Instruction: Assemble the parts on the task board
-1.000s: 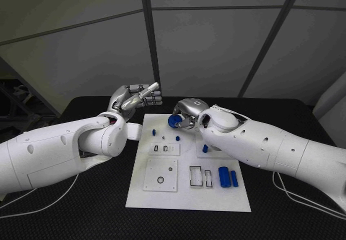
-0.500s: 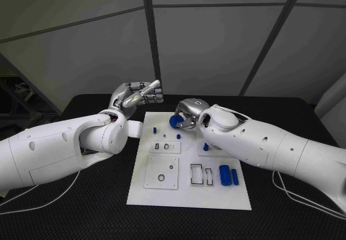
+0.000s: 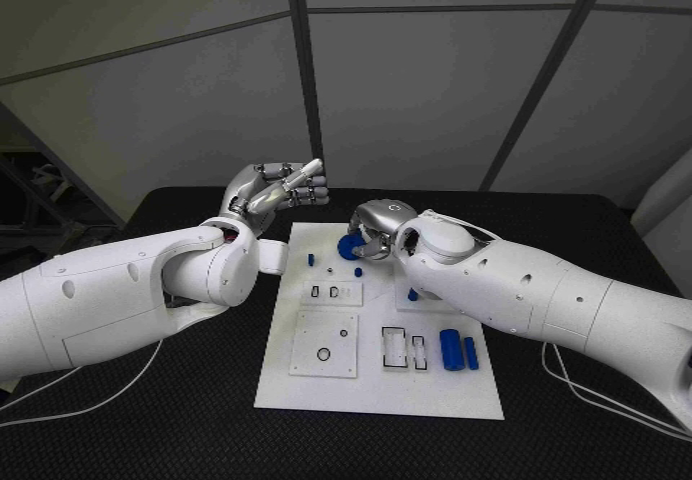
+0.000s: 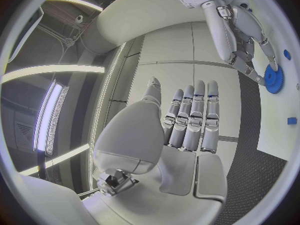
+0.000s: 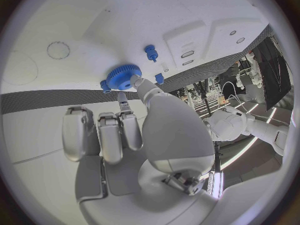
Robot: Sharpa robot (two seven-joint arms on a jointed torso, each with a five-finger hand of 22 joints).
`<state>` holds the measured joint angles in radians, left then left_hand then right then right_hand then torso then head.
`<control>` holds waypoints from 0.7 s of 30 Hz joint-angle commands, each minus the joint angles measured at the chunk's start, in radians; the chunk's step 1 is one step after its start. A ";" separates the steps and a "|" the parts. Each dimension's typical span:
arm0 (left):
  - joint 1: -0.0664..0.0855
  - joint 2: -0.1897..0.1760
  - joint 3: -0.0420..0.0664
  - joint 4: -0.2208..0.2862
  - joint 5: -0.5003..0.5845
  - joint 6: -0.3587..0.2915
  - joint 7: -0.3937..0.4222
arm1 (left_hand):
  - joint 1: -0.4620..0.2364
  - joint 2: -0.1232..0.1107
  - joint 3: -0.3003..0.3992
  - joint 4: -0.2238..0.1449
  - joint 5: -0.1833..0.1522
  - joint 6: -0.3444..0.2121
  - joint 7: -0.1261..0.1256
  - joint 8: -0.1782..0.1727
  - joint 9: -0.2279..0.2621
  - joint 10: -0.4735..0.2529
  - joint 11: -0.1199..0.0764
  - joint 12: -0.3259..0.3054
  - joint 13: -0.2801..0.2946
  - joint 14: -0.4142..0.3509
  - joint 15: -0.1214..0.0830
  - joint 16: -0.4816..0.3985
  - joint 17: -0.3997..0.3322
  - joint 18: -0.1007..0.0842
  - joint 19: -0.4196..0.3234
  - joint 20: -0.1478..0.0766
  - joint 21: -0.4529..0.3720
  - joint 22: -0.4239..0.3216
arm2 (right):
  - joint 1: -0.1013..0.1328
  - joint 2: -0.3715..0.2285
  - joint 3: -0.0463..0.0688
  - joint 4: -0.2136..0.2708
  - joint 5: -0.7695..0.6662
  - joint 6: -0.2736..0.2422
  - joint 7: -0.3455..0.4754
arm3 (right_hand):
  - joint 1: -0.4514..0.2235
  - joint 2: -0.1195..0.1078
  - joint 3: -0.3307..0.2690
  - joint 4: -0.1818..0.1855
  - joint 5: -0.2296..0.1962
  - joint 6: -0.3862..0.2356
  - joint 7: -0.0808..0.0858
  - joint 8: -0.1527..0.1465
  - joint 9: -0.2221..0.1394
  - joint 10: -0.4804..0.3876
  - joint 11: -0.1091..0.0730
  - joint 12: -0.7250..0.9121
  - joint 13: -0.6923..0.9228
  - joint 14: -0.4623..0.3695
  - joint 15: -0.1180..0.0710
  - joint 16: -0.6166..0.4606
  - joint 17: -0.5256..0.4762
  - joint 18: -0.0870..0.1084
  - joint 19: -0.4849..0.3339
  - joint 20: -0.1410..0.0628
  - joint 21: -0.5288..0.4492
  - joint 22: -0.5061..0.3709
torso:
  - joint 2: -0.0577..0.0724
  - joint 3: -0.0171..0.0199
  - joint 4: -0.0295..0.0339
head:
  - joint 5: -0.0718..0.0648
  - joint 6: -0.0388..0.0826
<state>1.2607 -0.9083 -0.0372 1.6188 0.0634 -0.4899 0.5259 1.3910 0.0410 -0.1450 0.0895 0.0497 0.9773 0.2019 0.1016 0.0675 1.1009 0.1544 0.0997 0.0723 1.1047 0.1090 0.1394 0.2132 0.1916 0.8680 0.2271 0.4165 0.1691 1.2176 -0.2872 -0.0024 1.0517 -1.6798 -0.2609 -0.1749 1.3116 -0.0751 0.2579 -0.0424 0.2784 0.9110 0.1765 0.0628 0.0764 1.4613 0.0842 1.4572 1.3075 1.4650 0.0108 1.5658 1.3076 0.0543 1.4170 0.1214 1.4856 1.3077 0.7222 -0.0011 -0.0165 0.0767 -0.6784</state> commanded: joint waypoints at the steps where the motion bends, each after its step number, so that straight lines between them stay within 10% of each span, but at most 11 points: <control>1: 0.002 0.001 0.001 0.000 -0.004 0.010 0.002 | -0.001 0.012 -0.003 -0.003 0.001 0.000 0.006 -0.006 -0.002 -0.005 0.001 -0.004 -0.002 0.000 0.006 -0.005 0.001 -0.010 0.002 -0.001 0.003 -0.001 | 0.002 0.003 -0.001 -0.001 -0.003 0.022 0.014 | -0.007 -0.002 -0.001 -0.001 -0.006 -0.016 0.000 -0.003 -0.003 -0.005 0.007 -0.008 0.120 0.105 0.009 0.004 0.260 -0.008 0.000 0.009 -0.002 0.038 | 0.000 0.0000 -0.0002 | 0.002 0.000; 14: 0.002 0.002 0.001 -0.002 -0.004 0.008 0.002 | 0.000 0.013 -0.004 -0.004 0.001 -0.001 0.005 -0.007 -0.002 -0.006 0.002 -0.005 -0.002 0.000 0.006 -0.006 0.002 -0.010 0.001 -0.001 0.003 -0.002 | 0.001 0.004 -0.003 -0.007 0.009 0.034 0.014 | -0.021 -0.010 -0.018 0.014 -0.011 -0.117 0.005 -0.003 -0.012 -0.014 0.011 -0.016 0.111 0.106 0.013 0.005 0.263 -0.008 -0.002 0.013 -0.003 0.038 | 0.000 0.0003 -0.0012 | 0.002 0.001; 21: 0.002 0.002 0.001 -0.003 -0.004 0.006 0.000 | 0.000 0.014 -0.005 -0.005 0.001 -0.004 0.007 -0.010 -0.002 -0.008 0.003 -0.008 -0.002 0.000 0.006 -0.006 0.003 -0.010 0.001 -0.001 0.003 -0.002 | 0.001 0.000 -0.003 -0.006 0.041 0.060 0.017 | -0.116 0.012 -0.043 0.088 0.097 -0.040 0.004 0.018 0.001 -0.009 0.012 -0.010 0.117 0.106 0.014 0.005 0.263 -0.008 0.001 0.015 -0.002 0.042 | 0.000 0.0006 -0.0010 | 0.003 0.004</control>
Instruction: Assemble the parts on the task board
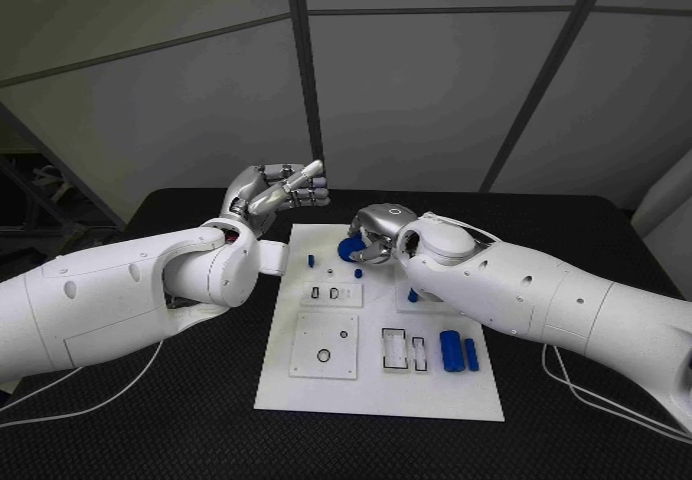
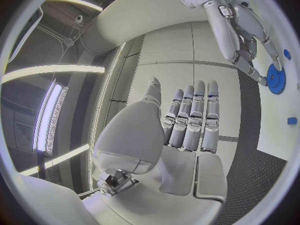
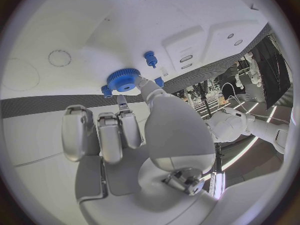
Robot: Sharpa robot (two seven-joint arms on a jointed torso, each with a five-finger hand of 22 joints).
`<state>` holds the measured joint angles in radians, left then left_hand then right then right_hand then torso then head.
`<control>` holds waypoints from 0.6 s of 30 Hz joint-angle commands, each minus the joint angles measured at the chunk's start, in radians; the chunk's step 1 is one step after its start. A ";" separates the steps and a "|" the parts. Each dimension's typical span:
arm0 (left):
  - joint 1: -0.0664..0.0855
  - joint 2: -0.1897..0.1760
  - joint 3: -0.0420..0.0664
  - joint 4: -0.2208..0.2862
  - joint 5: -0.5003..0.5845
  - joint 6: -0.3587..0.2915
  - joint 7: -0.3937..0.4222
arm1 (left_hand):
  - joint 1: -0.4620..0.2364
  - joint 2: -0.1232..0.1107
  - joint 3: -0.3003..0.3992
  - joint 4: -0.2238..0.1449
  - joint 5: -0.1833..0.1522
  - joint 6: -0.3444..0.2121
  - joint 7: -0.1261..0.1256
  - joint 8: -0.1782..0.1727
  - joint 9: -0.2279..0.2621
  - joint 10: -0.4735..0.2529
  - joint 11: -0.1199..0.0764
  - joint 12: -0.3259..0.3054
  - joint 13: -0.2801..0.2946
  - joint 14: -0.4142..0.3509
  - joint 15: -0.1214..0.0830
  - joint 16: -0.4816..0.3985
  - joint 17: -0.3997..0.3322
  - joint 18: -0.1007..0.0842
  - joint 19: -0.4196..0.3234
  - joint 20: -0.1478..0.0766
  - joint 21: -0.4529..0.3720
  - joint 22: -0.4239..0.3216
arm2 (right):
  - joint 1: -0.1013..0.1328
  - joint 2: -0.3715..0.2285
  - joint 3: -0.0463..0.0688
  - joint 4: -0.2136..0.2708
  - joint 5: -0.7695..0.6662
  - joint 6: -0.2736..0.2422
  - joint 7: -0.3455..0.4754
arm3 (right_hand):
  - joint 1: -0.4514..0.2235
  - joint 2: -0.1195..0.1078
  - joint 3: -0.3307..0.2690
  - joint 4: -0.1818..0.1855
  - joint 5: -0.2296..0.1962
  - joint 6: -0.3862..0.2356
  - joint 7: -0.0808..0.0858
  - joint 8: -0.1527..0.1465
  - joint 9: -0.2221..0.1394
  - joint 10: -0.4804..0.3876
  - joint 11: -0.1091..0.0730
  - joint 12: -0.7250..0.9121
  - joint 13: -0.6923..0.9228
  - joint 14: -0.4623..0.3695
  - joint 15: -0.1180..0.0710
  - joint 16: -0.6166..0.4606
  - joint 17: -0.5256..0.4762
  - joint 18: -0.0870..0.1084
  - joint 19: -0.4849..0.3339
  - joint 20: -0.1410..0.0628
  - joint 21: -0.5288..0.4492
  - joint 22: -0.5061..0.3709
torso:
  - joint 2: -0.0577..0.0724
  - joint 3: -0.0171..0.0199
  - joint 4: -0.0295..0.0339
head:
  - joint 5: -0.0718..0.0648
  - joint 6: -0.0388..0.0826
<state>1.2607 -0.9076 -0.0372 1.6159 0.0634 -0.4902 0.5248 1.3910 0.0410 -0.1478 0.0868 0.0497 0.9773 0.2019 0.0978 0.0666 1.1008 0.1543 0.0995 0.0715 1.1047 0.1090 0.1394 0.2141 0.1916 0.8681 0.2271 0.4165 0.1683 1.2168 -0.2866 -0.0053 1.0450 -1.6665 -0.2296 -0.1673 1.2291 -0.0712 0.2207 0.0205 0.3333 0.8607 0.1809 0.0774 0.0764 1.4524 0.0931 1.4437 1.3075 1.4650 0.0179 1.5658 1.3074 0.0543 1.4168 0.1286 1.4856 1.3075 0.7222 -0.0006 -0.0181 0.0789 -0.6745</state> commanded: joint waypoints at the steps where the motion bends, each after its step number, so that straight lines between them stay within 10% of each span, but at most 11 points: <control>1: 0.002 0.001 0.001 0.000 -0.004 0.006 0.001 | 0.000 0.014 -0.003 -0.003 0.001 -0.004 0.007 -0.006 -0.001 -0.008 0.003 -0.007 -0.002 0.000 0.006 -0.006 0.002 -0.010 0.000 -0.001 0.003 -0.001 | 0.002 -0.001 0.000 0.000 0.032 0.030 0.009 | -0.054 0.012 -0.010 0.041 0.058 0.012 0.000 0.001 0.001 0.001 0.003 0.004 0.118 0.106 0.008 0.005 0.263 -0.008 0.002 0.007 -0.002 0.043 | 0.000 0.0001 0.0006 | 0.001 0.000; 18: 0.002 -0.003 0.001 -0.002 -0.004 0.004 0.000 | 0.000 0.015 -0.003 -0.003 0.001 -0.005 0.008 -0.008 -0.001 -0.010 0.003 -0.009 -0.002 0.000 0.006 -0.007 0.002 -0.010 0.000 -0.001 0.003 -0.001 | 0.002 -0.041 0.000 0.022 0.065 -0.028 -0.016 | -0.122 0.024 -0.012 0.098 0.114 0.020 0.003 -0.007 -0.001 0.010 0.006 0.015 0.130 0.106 0.010 0.005 0.263 -0.010 0.007 0.010 0.001 0.051 | -0.002 0.0008 -0.0011 | -0.002 -0.001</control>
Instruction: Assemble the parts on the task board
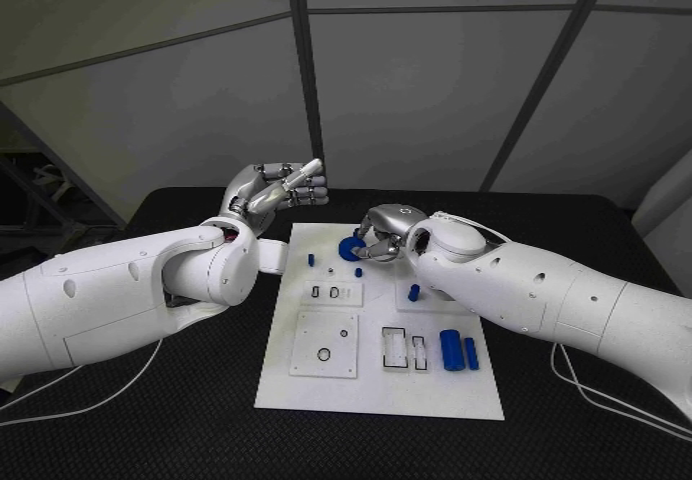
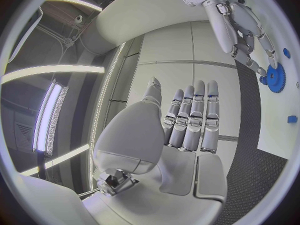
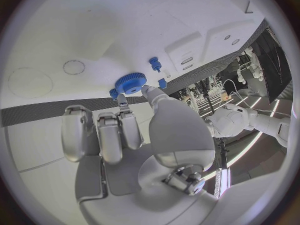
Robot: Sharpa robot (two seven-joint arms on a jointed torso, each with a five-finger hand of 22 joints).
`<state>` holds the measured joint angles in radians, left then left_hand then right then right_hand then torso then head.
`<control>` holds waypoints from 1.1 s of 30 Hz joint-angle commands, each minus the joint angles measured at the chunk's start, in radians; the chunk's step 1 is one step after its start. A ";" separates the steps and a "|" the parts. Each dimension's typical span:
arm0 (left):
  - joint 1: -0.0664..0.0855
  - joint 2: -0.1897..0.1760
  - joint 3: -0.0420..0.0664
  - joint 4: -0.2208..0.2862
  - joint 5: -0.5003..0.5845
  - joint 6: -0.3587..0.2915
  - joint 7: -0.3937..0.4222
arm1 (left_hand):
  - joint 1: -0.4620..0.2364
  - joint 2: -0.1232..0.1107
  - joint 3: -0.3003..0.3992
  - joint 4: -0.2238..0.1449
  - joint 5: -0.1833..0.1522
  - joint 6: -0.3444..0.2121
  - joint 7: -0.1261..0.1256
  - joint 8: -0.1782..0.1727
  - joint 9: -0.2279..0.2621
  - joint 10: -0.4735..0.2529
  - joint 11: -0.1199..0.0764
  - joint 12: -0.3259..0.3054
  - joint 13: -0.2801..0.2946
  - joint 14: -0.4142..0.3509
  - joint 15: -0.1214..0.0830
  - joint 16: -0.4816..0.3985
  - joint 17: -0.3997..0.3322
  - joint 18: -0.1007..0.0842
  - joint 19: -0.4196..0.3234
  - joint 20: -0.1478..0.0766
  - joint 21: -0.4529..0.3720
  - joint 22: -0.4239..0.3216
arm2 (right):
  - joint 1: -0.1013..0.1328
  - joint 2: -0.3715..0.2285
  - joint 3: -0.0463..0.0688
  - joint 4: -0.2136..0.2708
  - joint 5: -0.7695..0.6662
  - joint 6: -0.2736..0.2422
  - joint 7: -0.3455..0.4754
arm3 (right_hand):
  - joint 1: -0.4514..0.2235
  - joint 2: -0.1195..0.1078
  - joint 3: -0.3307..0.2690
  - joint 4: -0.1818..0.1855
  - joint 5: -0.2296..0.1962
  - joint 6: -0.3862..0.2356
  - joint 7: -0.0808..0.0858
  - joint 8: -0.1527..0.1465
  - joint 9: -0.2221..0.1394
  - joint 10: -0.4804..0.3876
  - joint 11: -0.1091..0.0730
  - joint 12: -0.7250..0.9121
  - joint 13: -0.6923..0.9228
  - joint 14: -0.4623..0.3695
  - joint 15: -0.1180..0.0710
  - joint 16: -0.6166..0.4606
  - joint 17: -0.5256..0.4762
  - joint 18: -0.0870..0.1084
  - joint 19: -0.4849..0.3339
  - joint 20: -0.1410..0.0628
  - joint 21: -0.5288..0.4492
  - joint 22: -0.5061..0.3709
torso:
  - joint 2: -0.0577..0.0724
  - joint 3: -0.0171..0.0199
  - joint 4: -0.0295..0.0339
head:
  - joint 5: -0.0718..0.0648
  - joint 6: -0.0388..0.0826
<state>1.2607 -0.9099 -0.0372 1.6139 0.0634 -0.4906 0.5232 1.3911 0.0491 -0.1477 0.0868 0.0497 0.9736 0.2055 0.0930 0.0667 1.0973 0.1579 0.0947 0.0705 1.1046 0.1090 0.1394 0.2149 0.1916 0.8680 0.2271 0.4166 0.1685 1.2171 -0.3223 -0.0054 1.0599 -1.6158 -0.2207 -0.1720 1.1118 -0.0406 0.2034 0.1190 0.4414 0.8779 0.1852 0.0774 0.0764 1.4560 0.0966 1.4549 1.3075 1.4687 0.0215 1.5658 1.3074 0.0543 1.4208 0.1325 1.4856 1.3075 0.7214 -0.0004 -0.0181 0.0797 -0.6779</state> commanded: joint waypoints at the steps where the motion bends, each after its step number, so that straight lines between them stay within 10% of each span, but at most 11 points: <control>1: 0.002 -0.001 0.001 0.000 -0.004 0.005 0.002 | 0.000 0.006 -0.003 -0.003 0.001 -0.002 0.004 -0.003 -0.001 -0.006 0.000 -0.004 -0.001 0.000 0.006 -0.007 0.002 -0.010 0.000 -0.001 0.003 -0.001 | 0.002 -0.011 0.000 0.012 0.015 -0.045 -0.012 | -0.002 -0.008 0.007 -0.003 0.007 0.003 -0.001 -0.007 -0.001 0.007 0.003 0.004 0.130 0.102 0.007 0.005 0.263 -0.010 0.004 0.006 0.001 0.052 | -0.002 0.0007 -0.0014 | -0.003 0.004; 10: 0.001 -0.009 0.001 -0.002 -0.004 0.004 0.002 | 0.000 0.007 -0.004 -0.004 0.001 -0.003 0.005 -0.004 -0.002 -0.007 0.000 -0.006 -0.001 0.000 0.007 -0.007 0.002 -0.010 0.000 -0.001 0.003 -0.001 | 0.003 -0.134 0.001 0.118 0.131 -0.187 0.107 | 0.028 -0.011 0.023 -0.019 -0.018 0.007 -0.002 -0.008 -0.001 0.007 0.002 0.005 0.131 0.102 0.006 0.005 0.263 -0.009 0.002 0.006 0.000 0.050 | -0.010 0.0003 -0.0092 | -0.005 0.015; 18: 0.001 -0.014 0.001 -0.007 -0.004 0.009 0.004 | 0.000 0.007 -0.005 -0.004 0.001 -0.003 0.005 -0.005 -0.001 -0.008 0.001 -0.006 -0.001 0.000 0.007 -0.007 0.002 -0.010 0.000 0.000 0.003 -0.001 | 0.004 -0.326 0.001 0.218 0.379 -0.148 0.302 | 0.162 -0.042 0.059 -0.115 -0.125 0.060 -0.017 0.008 0.006 0.003 -0.012 -0.002 0.124 0.100 -0.008 0.002 0.255 -0.004 -0.017 -0.005 -0.013 0.026 | -0.022 0.0034 -0.0249 | -0.009 0.023; 25: 0.000 -0.012 0.000 -0.012 -0.004 0.014 0.007 | 0.006 0.006 -0.008 -0.012 0.001 0.004 0.003 -0.004 0.000 0.006 -0.003 -0.003 0.001 0.002 0.006 -0.008 0.005 -0.009 -0.002 0.000 0.003 -0.002 | 0.005 -0.434 0.000 0.207 0.488 -0.104 0.358 | 0.194 -0.059 0.050 -0.140 -0.133 0.060 -0.022 0.000 0.002 -0.004 -0.017 -0.011 0.115 0.099 -0.013 0.000 0.251 -0.003 -0.022 -0.012 -0.017 0.019 | -0.027 0.0066 -0.0338 | -0.014 0.027; 33: -0.006 -0.008 0.000 -0.017 -0.004 0.020 0.005 | 0.009 0.008 -0.012 -0.017 0.001 0.009 0.001 -0.005 0.001 0.023 -0.006 0.002 0.005 0.012 0.003 -0.004 0.010 -0.009 -0.002 -0.002 0.004 -0.002 | 0.004 -0.447 -0.001 0.133 0.513 -0.085 0.364 | 0.208 -0.061 0.039 -0.148 -0.118 0.023 -0.012 -0.015 -0.006 -0.013 -0.009 -0.021 0.105 0.100 -0.006 0.002 0.255 -0.003 -0.022 -0.008 -0.018 0.019 | -0.022 0.0129 -0.0291 | -0.017 0.029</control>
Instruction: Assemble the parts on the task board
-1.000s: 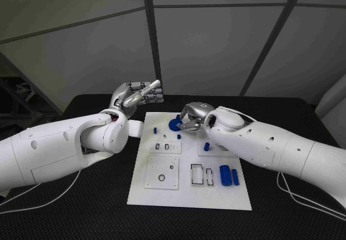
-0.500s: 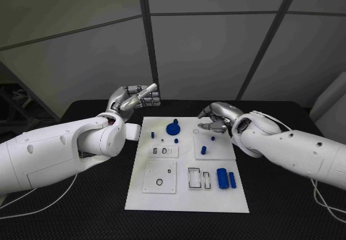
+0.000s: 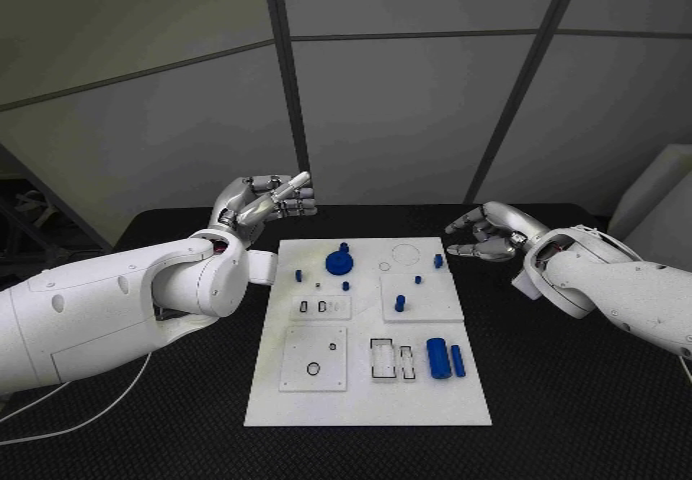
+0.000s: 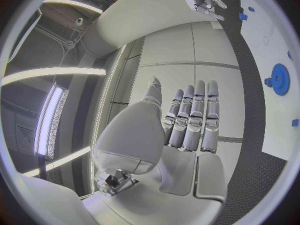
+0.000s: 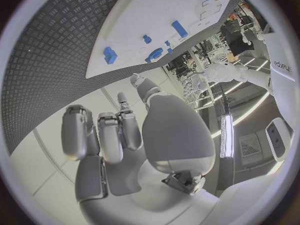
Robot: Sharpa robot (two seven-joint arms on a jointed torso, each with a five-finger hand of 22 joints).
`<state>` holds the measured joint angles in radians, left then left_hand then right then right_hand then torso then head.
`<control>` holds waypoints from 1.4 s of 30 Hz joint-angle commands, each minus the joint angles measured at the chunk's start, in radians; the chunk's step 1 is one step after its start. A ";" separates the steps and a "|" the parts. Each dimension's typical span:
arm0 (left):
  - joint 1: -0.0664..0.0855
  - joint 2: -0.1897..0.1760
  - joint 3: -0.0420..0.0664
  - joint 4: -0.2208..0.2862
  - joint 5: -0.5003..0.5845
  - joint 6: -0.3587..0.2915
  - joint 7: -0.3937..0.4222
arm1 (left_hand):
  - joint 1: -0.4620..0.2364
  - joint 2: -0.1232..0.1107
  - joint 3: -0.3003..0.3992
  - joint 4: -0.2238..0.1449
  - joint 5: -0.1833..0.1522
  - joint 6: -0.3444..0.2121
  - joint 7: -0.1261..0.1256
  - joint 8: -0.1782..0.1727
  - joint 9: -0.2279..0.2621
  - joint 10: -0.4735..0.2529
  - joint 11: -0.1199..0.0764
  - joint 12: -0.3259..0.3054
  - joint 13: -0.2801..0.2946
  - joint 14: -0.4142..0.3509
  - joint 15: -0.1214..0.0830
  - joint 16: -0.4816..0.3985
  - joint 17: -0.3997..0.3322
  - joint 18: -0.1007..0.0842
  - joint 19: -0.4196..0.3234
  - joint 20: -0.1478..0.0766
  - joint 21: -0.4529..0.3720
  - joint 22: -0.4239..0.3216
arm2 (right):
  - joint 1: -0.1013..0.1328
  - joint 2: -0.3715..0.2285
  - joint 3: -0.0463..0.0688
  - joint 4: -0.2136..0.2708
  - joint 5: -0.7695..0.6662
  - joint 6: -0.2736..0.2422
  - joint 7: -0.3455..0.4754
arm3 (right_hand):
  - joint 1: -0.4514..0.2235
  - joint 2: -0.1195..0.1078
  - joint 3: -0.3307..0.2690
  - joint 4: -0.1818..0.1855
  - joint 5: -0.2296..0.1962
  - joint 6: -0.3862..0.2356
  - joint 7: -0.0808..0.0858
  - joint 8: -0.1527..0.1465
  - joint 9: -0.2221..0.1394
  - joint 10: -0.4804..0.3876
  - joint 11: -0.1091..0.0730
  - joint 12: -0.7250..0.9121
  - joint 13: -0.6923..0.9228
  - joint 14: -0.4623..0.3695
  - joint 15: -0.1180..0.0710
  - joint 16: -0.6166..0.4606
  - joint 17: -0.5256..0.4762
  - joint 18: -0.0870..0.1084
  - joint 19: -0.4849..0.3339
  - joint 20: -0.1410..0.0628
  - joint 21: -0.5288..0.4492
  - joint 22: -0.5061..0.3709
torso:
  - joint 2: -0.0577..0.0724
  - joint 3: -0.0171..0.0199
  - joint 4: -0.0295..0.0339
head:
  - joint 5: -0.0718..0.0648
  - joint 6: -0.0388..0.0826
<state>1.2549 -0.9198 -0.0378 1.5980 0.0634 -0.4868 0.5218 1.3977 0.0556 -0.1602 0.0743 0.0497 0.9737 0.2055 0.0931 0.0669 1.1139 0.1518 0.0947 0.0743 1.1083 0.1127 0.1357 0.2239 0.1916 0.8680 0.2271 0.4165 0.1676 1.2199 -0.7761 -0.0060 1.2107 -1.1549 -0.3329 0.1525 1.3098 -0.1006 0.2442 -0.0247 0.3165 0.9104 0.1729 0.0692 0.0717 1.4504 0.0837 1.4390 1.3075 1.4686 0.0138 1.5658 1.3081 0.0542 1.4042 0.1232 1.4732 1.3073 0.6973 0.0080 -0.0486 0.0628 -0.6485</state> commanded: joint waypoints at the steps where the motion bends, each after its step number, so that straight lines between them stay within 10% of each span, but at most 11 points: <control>1: -0.001 0.002 0.001 -0.002 -0.004 0.017 0.007 | 0.003 0.002 0.000 -0.005 0.001 0.009 0.000 -0.005 0.001 0.007 0.000 0.002 0.001 0.009 -0.002 0.000 0.001 -0.009 -0.002 -0.002 0.004 -0.001 | 0.001 0.009 0.000 -0.026 0.052 0.030 0.040 | 0.010 0.000 -0.003 -0.005 0.007 -0.012 0.001 -0.007 -0.002 -0.008 0.004 -0.005 0.105 0.100 0.002 0.002 0.255 -0.003 -0.005 0.002 -0.006 0.020 | 0.002 0.0053 0.0018 | 0.000 0.000; 42: -0.004 0.004 0.001 -0.007 -0.004 0.018 0.008 | 0.005 0.002 0.000 -0.008 0.001 0.009 0.000 -0.006 0.001 0.005 0.000 0.000 0.000 0.009 -0.001 0.000 0.002 -0.009 -0.003 -0.002 0.004 -0.002 | -0.026 0.092 -0.001 -0.133 -0.040 0.130 0.004 | 0.009 0.011 -0.014 0.001 0.018 -0.007 0.001 0.003 0.001 -0.007 0.005 -0.003 0.107 0.100 0.004 0.002 0.256 -0.002 -0.007 0.005 -0.008 0.018 | 0.003 0.0053 0.0021 | 0.003 -0.033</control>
<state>1.2500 -0.9170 -0.0379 1.5910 0.0634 -0.4798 0.5218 1.3976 0.0555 -0.1601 0.0744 0.0497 0.9737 0.2055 0.0931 0.0670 1.1138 0.1519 0.0947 0.0739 1.1117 0.1092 0.1357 0.2245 0.1916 0.8680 0.2271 0.4165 0.1670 1.1928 -0.6873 -0.0068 1.0816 -1.1845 -0.2140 0.1591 1.3135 -0.0969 0.2347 -0.0261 0.3291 0.8947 0.1737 0.0659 0.0715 1.4469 0.0875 1.4350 1.3075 1.4686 0.0140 1.5658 1.3076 0.0541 1.4009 0.1267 1.4695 1.3078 0.7005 0.0131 -0.0460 0.0668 -0.6762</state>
